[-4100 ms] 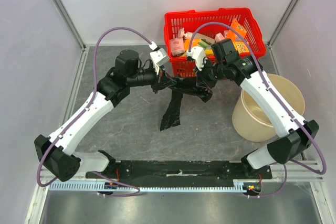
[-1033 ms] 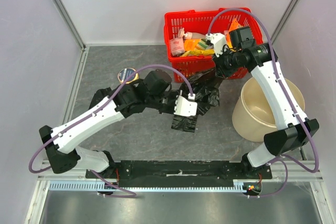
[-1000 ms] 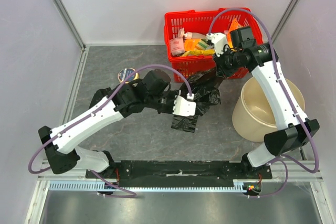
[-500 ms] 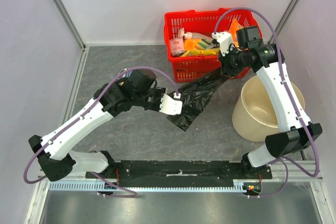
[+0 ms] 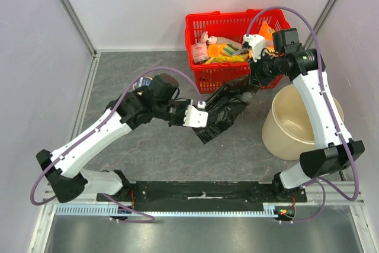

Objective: Put the trash bags into the trash bin

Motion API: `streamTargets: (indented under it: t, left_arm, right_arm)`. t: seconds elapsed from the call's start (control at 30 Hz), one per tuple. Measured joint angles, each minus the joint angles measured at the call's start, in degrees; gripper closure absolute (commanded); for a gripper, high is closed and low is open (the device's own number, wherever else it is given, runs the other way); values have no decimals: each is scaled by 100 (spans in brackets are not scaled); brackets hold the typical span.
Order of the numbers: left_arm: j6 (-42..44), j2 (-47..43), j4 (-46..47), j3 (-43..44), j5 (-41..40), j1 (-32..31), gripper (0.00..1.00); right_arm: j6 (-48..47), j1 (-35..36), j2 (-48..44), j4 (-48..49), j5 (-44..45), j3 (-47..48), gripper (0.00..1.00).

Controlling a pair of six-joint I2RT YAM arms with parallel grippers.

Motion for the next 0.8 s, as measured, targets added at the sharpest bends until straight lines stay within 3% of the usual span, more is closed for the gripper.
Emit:
streamTargets:
  t: [0.07,0.37,0.43,0.53,0.57,0.63,0.8]
  left_arm:
    - [-214,122,195,-17,236,4,98]
    - [-966,671,809,254,1165,4,97]
    - [-1143,682,1036,262,1261,4,85]
    - [-1388,739,1397,262,1241,-61,58]
    - [-1440,772,1497,262,1189,-111,52]
    - [-1550,907,1709,262,887,-343,43]
    - [-1620,1307,2490,61,-579,-1290,33]
  right_arm:
    - [0,-26,0,2,-101,0,100]
    - [2,-31,26,-7,-470,-258,100]
    - [2,-31,59,-15,-599,-258,100]
    - [2,-31,74,-63,-728,-214,100]
    - [2,-31,79,-74,-754,-179,100]
    - [7,-31,94,-96,-802,-83,100]
    - [63,-31,181,-173,-1073,170,100]
